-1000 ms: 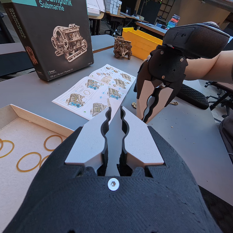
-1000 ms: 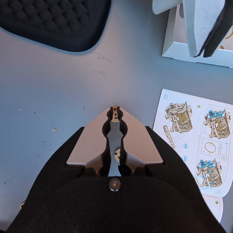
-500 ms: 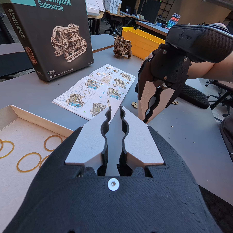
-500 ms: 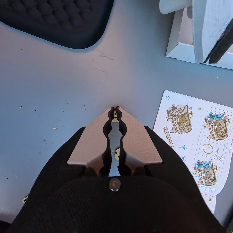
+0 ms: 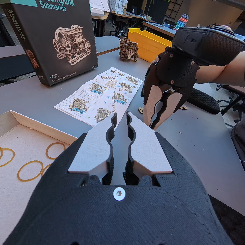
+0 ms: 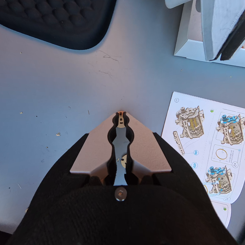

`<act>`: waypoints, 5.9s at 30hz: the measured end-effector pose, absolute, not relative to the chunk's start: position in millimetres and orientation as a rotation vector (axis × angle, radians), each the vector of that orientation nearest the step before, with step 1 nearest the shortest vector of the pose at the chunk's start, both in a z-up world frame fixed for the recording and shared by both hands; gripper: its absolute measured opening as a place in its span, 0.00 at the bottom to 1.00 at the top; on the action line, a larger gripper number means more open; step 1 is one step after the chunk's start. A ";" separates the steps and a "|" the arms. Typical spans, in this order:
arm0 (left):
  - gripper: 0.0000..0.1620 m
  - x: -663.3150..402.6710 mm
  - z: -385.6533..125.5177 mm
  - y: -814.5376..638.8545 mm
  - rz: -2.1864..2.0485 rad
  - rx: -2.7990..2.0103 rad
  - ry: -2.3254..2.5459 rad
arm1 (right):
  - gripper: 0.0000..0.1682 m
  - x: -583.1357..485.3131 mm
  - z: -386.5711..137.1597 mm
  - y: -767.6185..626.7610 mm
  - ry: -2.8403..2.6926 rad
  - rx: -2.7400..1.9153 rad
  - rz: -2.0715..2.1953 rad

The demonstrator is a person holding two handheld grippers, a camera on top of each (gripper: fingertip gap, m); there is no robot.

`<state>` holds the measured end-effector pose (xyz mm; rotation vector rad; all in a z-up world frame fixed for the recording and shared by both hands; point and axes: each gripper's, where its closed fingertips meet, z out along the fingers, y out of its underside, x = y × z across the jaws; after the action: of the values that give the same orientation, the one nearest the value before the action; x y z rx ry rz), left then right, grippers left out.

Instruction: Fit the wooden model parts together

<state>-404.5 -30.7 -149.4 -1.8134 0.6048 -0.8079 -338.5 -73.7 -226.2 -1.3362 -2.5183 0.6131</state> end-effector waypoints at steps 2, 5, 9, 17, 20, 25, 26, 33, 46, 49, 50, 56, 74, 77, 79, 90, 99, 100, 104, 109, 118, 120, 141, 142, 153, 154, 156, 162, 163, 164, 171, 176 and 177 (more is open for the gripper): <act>0.08 -404.3 -149.7 -30.7 -0.807 -1.815 0.606 | 0.02 -339.2 -225.4 -73.5 -2.506 -1.338 0.627; 0.08 -403.9 -150.1 -30.8 -0.807 -1.816 0.608 | 0.01 -338.3 -225.6 -74.2 -2.508 -1.340 0.639; 0.08 -403.9 -150.3 -30.8 -0.807 -1.817 0.608 | 0.01 -337.5 -225.3 -76.2 -2.515 -1.347 0.649; 0.08 -403.8 -149.6 -31.0 -0.808 -1.815 0.608 | 0.01 -338.1 -225.0 -76.9 -2.520 -1.348 0.635; 0.08 -403.9 -149.1 -30.9 -0.808 -1.813 0.607 | 0.01 -338.1 -225.0 -77.2 -2.522 -1.351 0.638; 0.08 -403.7 -150.5 -30.6 -0.807 -1.817 0.608 | 0.01 -336.1 -225.6 -77.3 -2.572 -1.327 0.546; 0.08 -403.6 -150.7 -30.6 -0.808 -1.818 0.609 | 0.01 -335.9 -225.8 -77.1 -2.591 -1.326 0.512; 0.08 -404.3 -150.6 -30.2 -0.802 -1.818 0.606 | 0.00 -336.5 -226.4 -77.1 -2.732 -1.310 0.251; 0.08 -406.9 -147.8 -29.7 -0.794 -1.810 0.596 | 0.01 -335.0 -227.7 -75.7 -2.829 -1.264 0.038; 0.08 -406.6 -148.0 -29.8 -0.792 -1.811 0.597 | 0.01 -335.3 -227.6 -75.9 -2.846 -1.249 -0.004; 0.08 -406.9 -147.6 -29.8 -0.790 -1.810 0.597 | 0.01 -335.6 -227.3 -76.2 -2.848 -1.242 -0.006; 0.08 -408.0 -146.8 -29.7 -0.791 -1.807 0.592 | 0.01 -333.9 -221.3 -75.9 -2.869 -1.228 -0.031; 0.08 -406.0 -147.2 -30.2 -0.791 -1.810 0.600 | 0.01 -325.6 -229.1 -70.3 -2.890 -1.205 -0.092; 0.08 -405.7 -148.0 -30.1 -0.791 -1.813 0.602 | 0.01 -326.2 -229.2 -70.5 -2.895 -1.170 -0.128; 0.08 -405.9 -147.9 -30.1 -0.791 -1.813 0.601 | 0.01 -326.1 -229.3 -70.5 -2.898 -1.159 -0.152; 0.08 -407.0 -145.5 -30.6 -0.792 -1.806 0.598 | 0.10 -322.2 -223.8 -68.1 -2.847 -1.204 -0.042; 0.08 -403.1 -147.8 -31.6 -0.815 -1.811 0.607 | 0.07 -329.9 -194.6 -60.0 -2.281 -1.249 0.853; 0.08 -400.3 -151.1 -32.7 -0.827 -1.822 0.620 | 0.07 -328.5 -191.8 -59.0 -2.226 -1.236 0.905; 0.07 -373.6 -167.5 -48.1 -0.862 -1.877 0.795 | 0.00 -317.1 -188.1 -63.2 -2.161 -1.138 0.968; 0.05 -336.4 -182.1 -70.4 -0.739 -1.873 1.095 | 0.00 -317.3 -196.4 -65.1 -2.230 -1.127 0.901; 0.06 -329.4 -210.9 -68.4 -0.617 -1.938 1.201 | 0.03 -319.2 -212.0 -68.1 -2.316 -1.115 0.844; 0.09 -327.3 -216.4 -68.4 -0.630 -1.954 1.210 | 0.05 -320.0 -212.8 -68.2 -2.331 -1.108 0.849; 0.06 -325.5 -226.6 -64.4 -0.548 -1.972 1.242 | 0.03 -329.0 -218.7 -70.8 -2.378 -1.070 0.862; 0.06 -325.4 -226.6 -64.5 -0.545 -1.970 1.245 | 0.03 -328.3 -219.2 -71.2 -2.384 -1.074 0.865; 0.07 -325.1 -226.6 -65.1 -0.547 -1.968 1.249 | 0.01 -329.0 -221.5 -72.4 -2.389 -1.113 0.893; 0.07 -324.9 -226.6 -65.1 -0.547 -1.968 1.248 | 0.01 -329.6 -221.3 -71.5 -2.386 -1.124 0.888; 0.08 -324.7 -226.6 -64.8 -0.547 -1.969 1.247 | 0.01 -328.2 -221.3 -72.8 -2.404 -1.141 0.888; 0.08 -324.4 -226.8 -64.9 -0.534 -1.962 1.254 | 0.01 -327.7 -222.0 -74.5 -2.439 -1.199 0.837; 0.08 -324.4 -226.8 -64.9 -0.534 -1.962 1.254 | 0.01 -328.1 -221.9 -74.6 -2.445 -1.206 0.821; 0.08 -324.4 -226.8 -64.9 -0.533 -1.962 1.254 | 0.01 -328.4 -222.3 -74.0 -2.452 -1.212 0.794; 0.08 -324.3 -226.9 -65.2 -0.533 -1.961 1.256 | 0.01 -329.3 -222.6 -74.3 -2.519 -1.251 0.641; 0.10 -324.0 -226.8 -66.4 -0.547 -1.963 1.257 | 0.01 -330.6 -222.3 -72.4 -2.510 -1.263 0.630; 0.11 -323.7 -226.7 -67.1 -0.555 -1.965 1.256 | 0.00 -331.3 -221.5 -71.2 -2.496 -1.274 0.643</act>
<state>-323.7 -67.1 -226.7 -1.9645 1.2563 -0.5549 -331.3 -71.2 -221.5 -1.2738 -2.4964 0.6430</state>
